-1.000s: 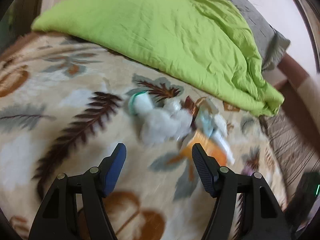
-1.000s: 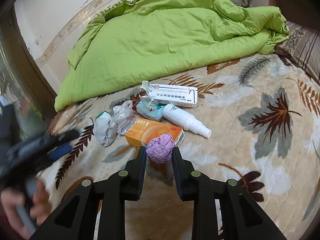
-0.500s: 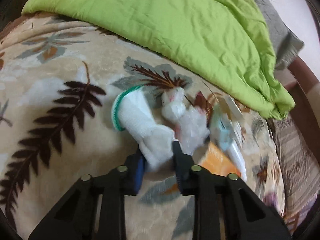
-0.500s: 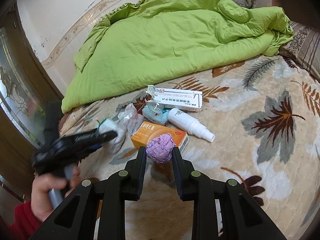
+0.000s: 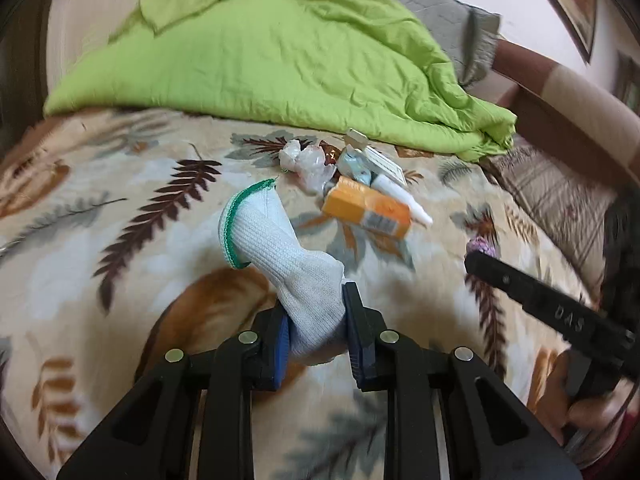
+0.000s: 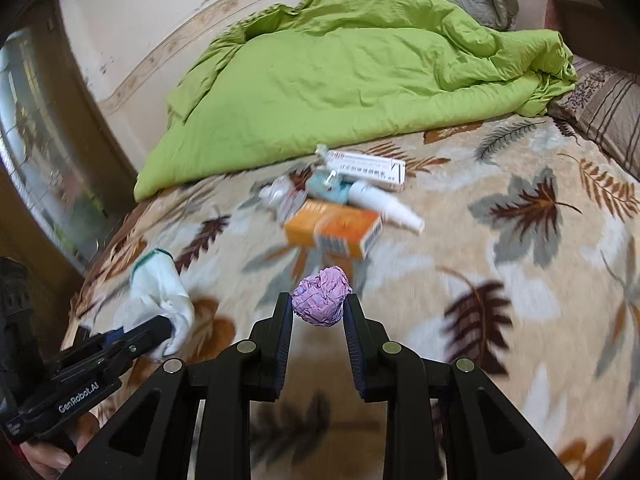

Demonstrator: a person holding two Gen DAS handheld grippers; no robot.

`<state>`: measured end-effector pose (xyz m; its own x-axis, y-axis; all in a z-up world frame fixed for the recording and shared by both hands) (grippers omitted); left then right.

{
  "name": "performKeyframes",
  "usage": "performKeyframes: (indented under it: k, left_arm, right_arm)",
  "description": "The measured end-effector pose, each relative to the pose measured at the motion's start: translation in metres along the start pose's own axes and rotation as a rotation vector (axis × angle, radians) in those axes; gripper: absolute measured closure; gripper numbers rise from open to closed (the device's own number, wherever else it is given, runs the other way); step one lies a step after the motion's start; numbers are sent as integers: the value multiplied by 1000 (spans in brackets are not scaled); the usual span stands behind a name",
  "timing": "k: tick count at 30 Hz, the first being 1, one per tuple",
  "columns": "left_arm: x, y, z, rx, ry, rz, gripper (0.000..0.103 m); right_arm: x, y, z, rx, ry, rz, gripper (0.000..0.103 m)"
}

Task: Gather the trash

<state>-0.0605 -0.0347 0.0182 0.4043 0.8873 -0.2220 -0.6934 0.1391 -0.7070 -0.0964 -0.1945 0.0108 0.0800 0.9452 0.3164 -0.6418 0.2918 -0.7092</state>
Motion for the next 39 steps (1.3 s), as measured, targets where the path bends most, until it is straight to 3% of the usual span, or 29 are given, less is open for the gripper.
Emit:
performKeyframes:
  k: [4,11,16,23,39]
  left_arm:
    - [-8,28,21,-38,-18,-26,80]
    - [-23,59,34,-30,-28,-67,80]
    - [-28,64,39,-56,-52,-108,80]
    - [-24,69,28,-58,-94,-137,80]
    - [-25,67,23,-88,-128,-188,80]
  right_arm:
    - [11,24,23,-1,15,53,75]
    - [15,57,53,7,12,84,75]
    - [10,60,65,-18,-9,60,75]
    - [9,58,51,9,-19,35,75]
    - [6,60,53,11,32,69,75]
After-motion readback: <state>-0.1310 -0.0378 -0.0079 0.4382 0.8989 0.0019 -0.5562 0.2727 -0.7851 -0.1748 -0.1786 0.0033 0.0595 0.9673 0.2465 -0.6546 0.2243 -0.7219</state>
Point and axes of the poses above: each gripper's, at about its wrist camera, not at the fingertips, and z roughly against the way its jaws point, x to its left, y to its underside, the point moved 8 cm from there along -z, roughly the way its jaws point, and after that the axes turned 2 degrees about z, right-handed, at the moved point
